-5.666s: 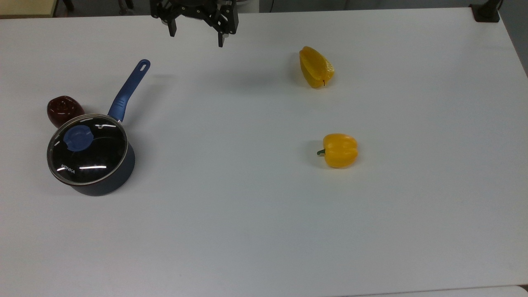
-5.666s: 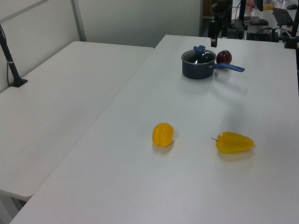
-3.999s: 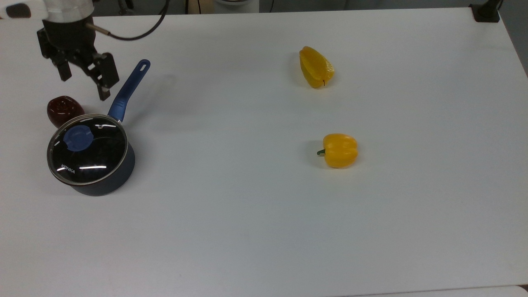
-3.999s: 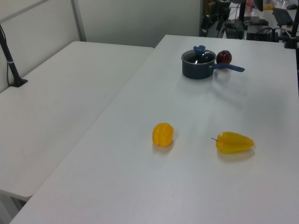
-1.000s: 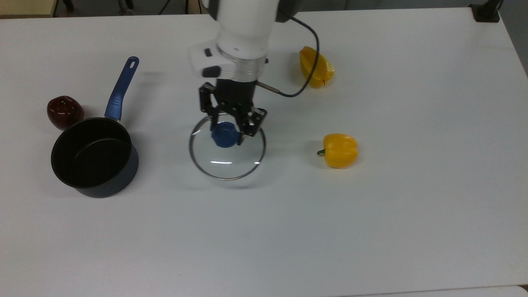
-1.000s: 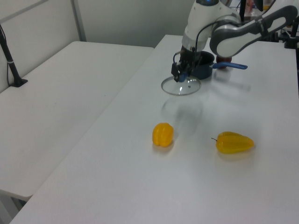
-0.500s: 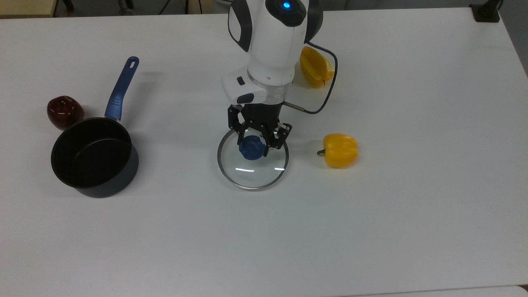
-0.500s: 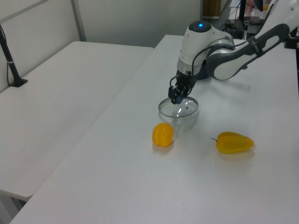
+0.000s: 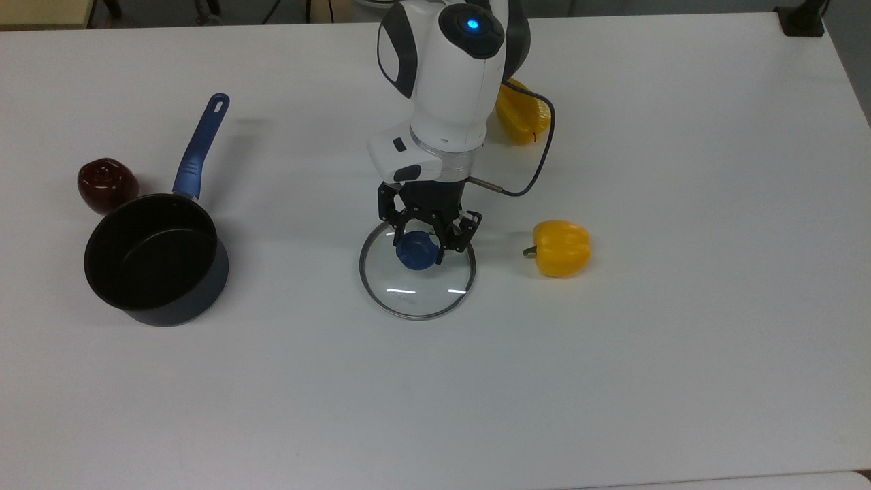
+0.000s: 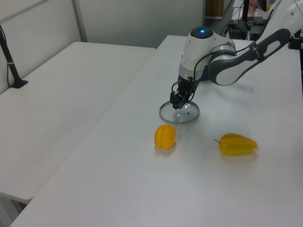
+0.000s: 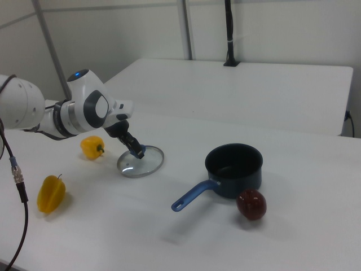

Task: Open lid
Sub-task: 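Lower the glass lid flat onto the table and open the gripper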

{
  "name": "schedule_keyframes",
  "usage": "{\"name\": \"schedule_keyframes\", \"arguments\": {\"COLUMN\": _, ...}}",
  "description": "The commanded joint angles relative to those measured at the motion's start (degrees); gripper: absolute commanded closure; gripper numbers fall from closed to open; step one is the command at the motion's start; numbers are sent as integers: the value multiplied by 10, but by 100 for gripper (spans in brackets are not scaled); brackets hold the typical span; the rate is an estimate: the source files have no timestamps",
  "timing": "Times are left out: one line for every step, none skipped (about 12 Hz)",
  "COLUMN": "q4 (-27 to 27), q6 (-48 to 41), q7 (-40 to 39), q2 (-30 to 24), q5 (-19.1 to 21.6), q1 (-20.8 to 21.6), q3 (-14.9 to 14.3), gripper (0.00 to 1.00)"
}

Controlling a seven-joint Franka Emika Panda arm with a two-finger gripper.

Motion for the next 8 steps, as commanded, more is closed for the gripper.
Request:
{"name": "schedule_keyframes", "arguments": {"q4": 0, "q6": 10, "q7": 6, "q2": 4, "q5": -12, "q1": 11, "q3": -6, "gripper": 39}}
{"name": "schedule_keyframes", "arguments": {"q4": 0, "q6": 8, "q7": 7, "q2": 5, "q5": -11, "q1": 14, "q3": -6, "gripper": 13}}
{"name": "schedule_keyframes", "arguments": {"q4": 2, "q6": 3, "q7": 7, "q2": 4, "q5": -11, "q1": 15, "q3": -6, "gripper": 0}}
{"name": "schedule_keyframes", "arguments": {"q4": 3, "q6": 1, "q7": 7, "q2": -1, "q5": -10, "q1": 15, "q3": -6, "gripper": 0}}
{"name": "schedule_keyframes", "arguments": {"q4": 3, "q6": -6, "q7": 7, "q2": -6, "q5": -10, "q1": 14, "q3": -6, "gripper": 0}}
{"name": "schedule_keyframes", "arguments": {"q4": 8, "q6": -40, "q7": 4, "q2": -20, "q5": -10, "q1": 14, "q3": -6, "gripper": 0}}
{"name": "schedule_keyframes", "arguments": {"q4": 13, "q6": -83, "q7": -11, "q2": -38, "q5": -10, "q1": 13, "q3": -5, "gripper": 0}}
{"name": "schedule_keyframes", "arguments": {"q4": 13, "q6": -110, "q7": -38, "q2": -50, "q5": -6, "q1": 10, "q3": -4, "gripper": 0}}
